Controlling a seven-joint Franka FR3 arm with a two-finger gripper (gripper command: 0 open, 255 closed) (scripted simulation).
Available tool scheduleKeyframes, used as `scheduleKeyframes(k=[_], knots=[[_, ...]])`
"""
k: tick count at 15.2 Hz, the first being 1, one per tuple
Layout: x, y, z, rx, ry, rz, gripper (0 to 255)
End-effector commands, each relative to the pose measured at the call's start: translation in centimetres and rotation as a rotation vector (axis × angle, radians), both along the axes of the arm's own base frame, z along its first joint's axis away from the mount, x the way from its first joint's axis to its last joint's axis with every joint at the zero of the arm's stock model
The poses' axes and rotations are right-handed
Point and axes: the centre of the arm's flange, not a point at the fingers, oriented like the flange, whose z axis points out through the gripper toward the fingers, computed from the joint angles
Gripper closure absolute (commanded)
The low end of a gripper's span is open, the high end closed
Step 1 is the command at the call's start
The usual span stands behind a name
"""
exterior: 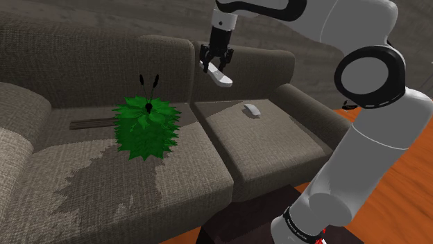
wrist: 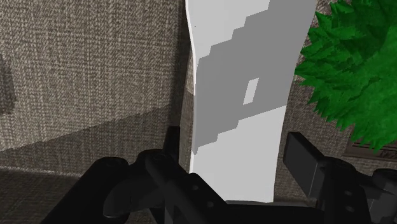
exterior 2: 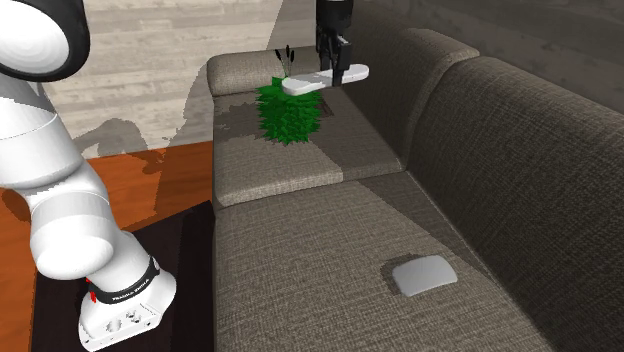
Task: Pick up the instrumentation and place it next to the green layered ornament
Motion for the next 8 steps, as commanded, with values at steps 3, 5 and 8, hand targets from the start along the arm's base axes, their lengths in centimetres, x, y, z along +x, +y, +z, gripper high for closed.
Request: scheduleKeyframes(k=[3,5,8], knots=[[0.0,0.0,-2.1,0.0,-0.001,0.0,255],[0.0,0.0,-3.2,0.0,-0.001,0.0,255],[0.0,0.0,-4.8,0.0,-0.001,0.0,255]])
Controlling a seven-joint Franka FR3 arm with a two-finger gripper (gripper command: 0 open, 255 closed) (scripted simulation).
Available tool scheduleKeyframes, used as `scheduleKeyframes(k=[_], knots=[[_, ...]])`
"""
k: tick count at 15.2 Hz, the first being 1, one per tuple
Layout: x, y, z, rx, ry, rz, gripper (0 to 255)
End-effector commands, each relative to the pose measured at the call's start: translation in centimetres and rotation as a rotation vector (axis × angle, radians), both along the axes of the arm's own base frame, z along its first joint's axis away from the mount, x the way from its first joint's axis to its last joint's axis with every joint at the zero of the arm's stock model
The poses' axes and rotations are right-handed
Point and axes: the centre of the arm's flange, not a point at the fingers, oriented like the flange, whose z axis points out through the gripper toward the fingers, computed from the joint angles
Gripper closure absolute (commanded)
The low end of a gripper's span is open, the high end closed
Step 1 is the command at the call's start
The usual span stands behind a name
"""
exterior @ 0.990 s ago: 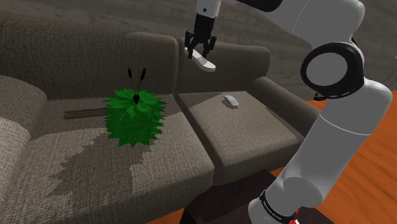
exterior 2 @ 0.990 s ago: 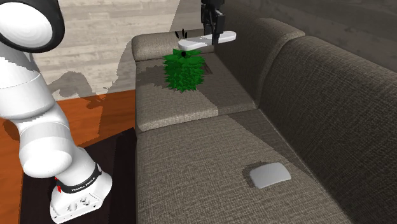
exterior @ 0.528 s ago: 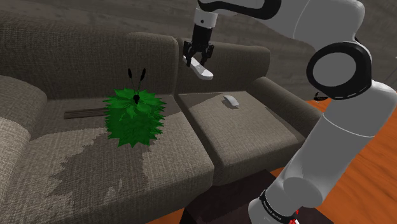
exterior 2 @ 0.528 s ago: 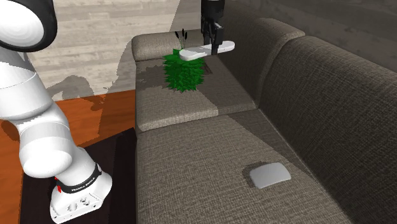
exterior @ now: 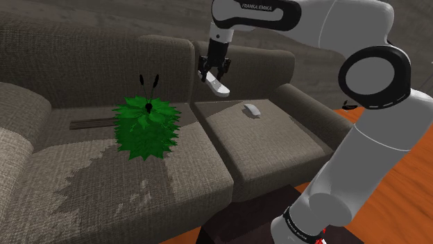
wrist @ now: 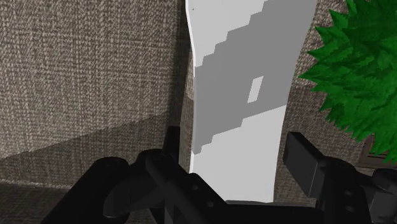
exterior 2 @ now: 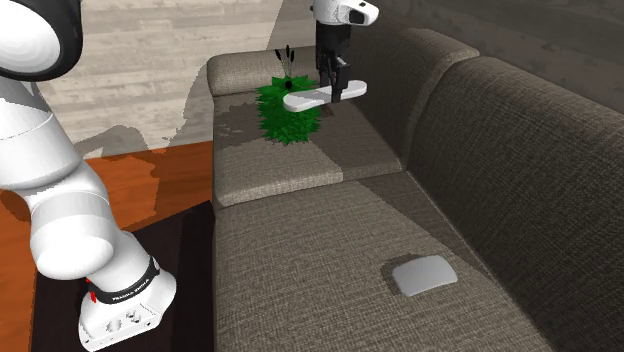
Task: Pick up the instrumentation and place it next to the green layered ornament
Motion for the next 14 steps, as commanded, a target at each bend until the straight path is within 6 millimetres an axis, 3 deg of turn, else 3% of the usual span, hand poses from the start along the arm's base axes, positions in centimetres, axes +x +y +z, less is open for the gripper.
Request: scheduleKeyframes(k=[1,14], knots=[[0.0,0.0,-1.1,0.0,-0.001,0.0,255],[0.0,0.0,-8.0,0.0,-0.001,0.0,255]])
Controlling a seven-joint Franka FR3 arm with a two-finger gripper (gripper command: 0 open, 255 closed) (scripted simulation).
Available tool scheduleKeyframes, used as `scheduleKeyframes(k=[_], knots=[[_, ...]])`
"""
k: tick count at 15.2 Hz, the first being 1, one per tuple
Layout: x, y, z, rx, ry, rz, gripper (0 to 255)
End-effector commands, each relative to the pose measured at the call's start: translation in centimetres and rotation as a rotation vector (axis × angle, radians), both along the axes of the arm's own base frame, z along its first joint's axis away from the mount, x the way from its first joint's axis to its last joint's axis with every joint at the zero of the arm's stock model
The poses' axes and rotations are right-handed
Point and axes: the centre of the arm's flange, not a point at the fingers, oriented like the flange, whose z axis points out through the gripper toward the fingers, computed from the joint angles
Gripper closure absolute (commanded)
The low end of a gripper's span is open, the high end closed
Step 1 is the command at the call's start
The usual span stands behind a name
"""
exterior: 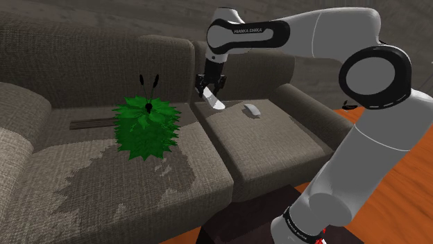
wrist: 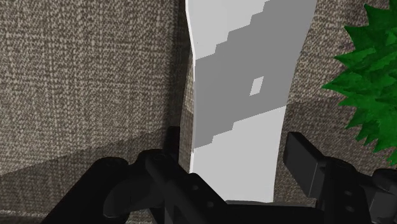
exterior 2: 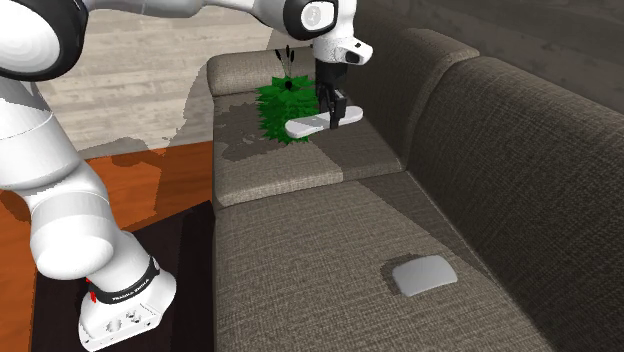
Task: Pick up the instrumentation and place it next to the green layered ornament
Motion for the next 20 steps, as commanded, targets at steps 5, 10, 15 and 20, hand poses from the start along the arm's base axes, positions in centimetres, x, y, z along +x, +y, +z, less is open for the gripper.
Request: scheduleKeyframes(k=[5,10,15,20], knots=[[0.0,-0.1,-3.1,0.0,-0.001,0.0,255],[0.0,-0.1,-5.7,0.0,-0.001,0.0,255],[0.0,-0.1,-8.4,0.0,-0.001,0.0,255],[0.0,-0.1,-11.0,0.0,-0.001,0.0,255]])
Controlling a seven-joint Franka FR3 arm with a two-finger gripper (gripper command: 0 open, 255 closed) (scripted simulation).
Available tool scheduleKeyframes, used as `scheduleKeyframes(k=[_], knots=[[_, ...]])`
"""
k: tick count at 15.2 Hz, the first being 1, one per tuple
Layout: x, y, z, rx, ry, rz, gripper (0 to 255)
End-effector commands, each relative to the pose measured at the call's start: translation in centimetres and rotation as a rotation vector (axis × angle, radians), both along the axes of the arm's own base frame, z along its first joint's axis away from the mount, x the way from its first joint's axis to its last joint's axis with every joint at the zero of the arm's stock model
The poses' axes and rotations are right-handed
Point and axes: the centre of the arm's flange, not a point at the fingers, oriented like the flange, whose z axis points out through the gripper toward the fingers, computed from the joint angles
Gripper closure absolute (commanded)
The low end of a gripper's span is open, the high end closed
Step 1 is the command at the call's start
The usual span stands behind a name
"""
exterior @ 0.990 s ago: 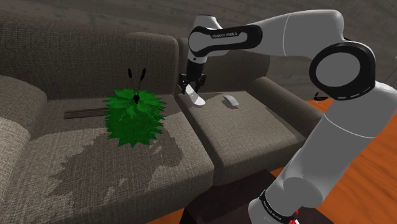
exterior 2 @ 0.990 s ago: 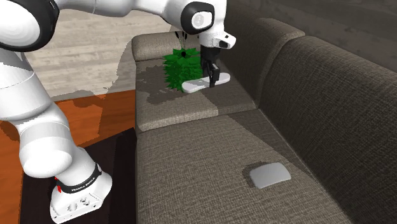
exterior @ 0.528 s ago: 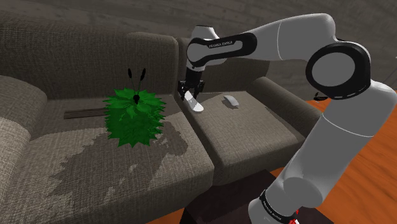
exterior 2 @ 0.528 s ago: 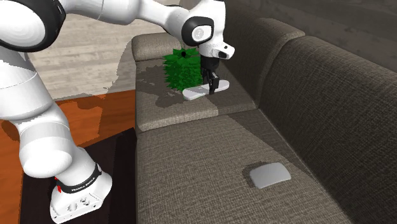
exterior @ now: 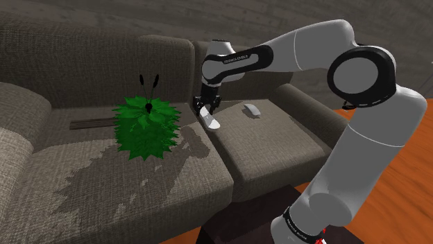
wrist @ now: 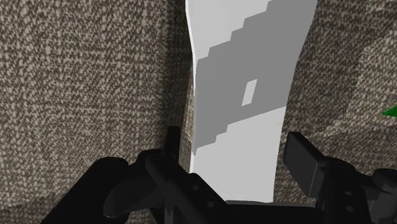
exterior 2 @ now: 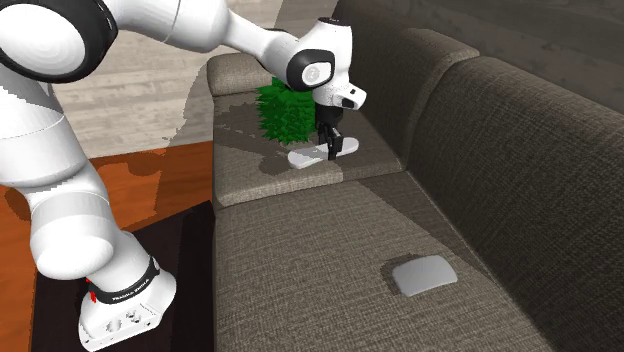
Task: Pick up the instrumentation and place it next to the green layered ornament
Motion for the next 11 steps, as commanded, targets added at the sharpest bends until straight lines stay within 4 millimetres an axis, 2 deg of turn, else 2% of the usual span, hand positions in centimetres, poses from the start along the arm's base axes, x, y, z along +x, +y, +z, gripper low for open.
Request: scheduleKeyframes(k=[1,8,11], knots=[[0.1,0.0,-1.1,0.0,-0.001,0.0,255],[0.1,0.0,-4.9,0.0,-0.001,0.0,255],[0.1,0.0,-4.9,0.0,-0.001,0.0,255]])
